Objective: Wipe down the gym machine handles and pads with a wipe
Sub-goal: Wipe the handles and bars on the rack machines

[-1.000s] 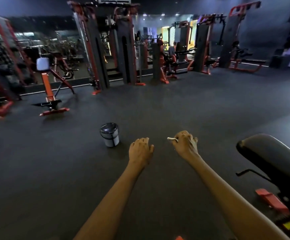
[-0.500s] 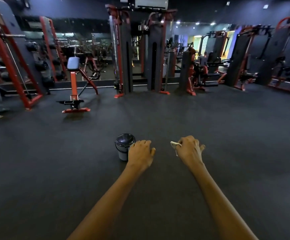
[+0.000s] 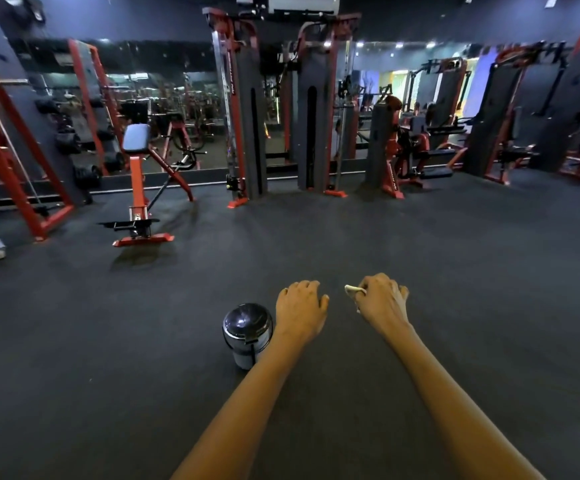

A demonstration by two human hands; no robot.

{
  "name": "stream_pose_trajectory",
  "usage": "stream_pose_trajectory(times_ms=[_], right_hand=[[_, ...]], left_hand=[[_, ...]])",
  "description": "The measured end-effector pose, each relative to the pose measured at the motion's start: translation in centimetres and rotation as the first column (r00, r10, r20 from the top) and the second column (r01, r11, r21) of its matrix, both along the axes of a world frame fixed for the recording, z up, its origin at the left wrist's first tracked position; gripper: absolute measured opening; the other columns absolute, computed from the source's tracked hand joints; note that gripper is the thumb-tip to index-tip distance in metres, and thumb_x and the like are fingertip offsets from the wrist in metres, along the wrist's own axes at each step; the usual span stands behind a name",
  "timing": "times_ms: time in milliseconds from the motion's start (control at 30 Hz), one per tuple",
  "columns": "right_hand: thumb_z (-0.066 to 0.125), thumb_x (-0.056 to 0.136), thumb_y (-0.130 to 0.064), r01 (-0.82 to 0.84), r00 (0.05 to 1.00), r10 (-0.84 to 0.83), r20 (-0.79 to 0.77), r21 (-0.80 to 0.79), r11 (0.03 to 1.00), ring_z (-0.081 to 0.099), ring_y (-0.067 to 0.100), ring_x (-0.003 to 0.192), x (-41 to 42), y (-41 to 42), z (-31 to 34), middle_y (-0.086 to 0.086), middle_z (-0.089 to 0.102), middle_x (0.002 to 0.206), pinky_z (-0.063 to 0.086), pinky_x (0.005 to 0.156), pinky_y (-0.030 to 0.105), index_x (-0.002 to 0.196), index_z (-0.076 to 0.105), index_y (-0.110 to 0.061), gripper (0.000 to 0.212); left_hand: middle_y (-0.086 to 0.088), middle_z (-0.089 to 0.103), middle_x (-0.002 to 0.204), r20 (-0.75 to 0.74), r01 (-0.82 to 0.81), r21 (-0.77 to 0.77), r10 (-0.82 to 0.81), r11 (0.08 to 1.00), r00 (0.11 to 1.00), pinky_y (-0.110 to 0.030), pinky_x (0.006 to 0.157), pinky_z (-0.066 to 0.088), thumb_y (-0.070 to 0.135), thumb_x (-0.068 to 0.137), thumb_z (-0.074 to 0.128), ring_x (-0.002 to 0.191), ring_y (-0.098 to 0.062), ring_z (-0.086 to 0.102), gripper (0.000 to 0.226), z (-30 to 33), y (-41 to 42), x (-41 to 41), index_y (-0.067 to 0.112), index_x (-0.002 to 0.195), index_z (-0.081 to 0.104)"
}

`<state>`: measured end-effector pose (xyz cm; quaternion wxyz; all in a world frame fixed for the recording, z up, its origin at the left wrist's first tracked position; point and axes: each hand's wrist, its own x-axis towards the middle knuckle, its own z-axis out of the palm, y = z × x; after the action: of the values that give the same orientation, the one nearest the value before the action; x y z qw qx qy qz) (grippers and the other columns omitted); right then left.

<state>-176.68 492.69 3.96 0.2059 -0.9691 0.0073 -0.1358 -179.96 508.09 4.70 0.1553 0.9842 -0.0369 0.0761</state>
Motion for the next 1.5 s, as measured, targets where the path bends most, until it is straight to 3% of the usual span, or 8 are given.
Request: stream_pose_trajectory(times_ms=[300,533,700,1267,1500], right_hand=[[0.052,0.089,-0.020,0.017,0.995,-0.019,0.102,0.026,1.000,0.059,0.025,0.087,25.1,0.1,1.7,0.005,0.064,0.093,0.039,0.083,0.037,0.087,0.069,-0.010,0.020],[0.056,0.091,-0.036,0.043,0.991,-0.049,0.126,0.047,0.998,0.060,0.026,0.082,44.2,-2.0,1.2,0.005,0.064,0.085,0.041,0.081,0.038,0.081,0.068,-0.010,0.030],[0.055,0.092,-0.036,0.037,0.987,-0.036,0.157,-0.008,0.999,0.059,0.025,0.082,59.1,-5.0,0.1,0.005,0.064,0.087,0.039,0.081,0.037,0.086,0.067,-0.009,0.029],[0.053,0.093,-0.030,0.013,1.000,-0.010,0.021,-0.122,0.992,0.058,0.027,0.096,107.3,-12.0,-0.3,0.006,0.065,0.097,0.034,0.087,0.038,0.096,0.066,-0.011,0.024],[0.054,0.092,-0.029,0.022,0.996,-0.033,-0.081,-0.129,0.991,0.059,0.025,0.098,128.2,-11.9,-0.6,0.004,0.068,0.094,0.035,0.090,0.038,0.091,0.065,-0.013,0.019]], left_hand=[[-0.004,0.046,0.146,0.077,0.075,-0.016,-0.074,0.997,0.994,-0.034,0.112,0.033,0.038,0.103,0.037,0.134,-0.020,0.043,0.048,1.1,0.0,26.7,0.014,0.146,0.038],[-0.003,0.050,0.142,0.068,0.089,0.035,-0.091,0.995,0.994,-0.034,0.109,0.035,0.038,0.103,0.038,0.131,-0.020,0.046,0.047,0.4,-0.9,45.6,0.014,0.143,0.041],[-0.002,0.052,0.140,0.092,0.078,0.051,-0.083,0.996,0.992,-0.034,0.108,0.036,0.037,0.103,0.039,0.129,-0.019,0.048,0.045,-0.7,-3.5,60.1,0.014,0.142,0.043],[-0.003,0.051,0.142,0.005,0.036,0.043,-0.037,0.998,0.999,-0.036,0.112,0.031,0.040,0.101,0.039,0.132,-0.020,0.044,0.049,-3.1,-10.8,108.2,0.013,0.142,0.044],[-0.005,0.054,0.138,-0.027,0.068,0.060,-0.067,0.996,0.997,-0.036,0.104,0.035,0.040,0.101,0.039,0.125,-0.025,0.051,0.046,-2.0,-11.2,130.5,0.015,0.138,0.048]])
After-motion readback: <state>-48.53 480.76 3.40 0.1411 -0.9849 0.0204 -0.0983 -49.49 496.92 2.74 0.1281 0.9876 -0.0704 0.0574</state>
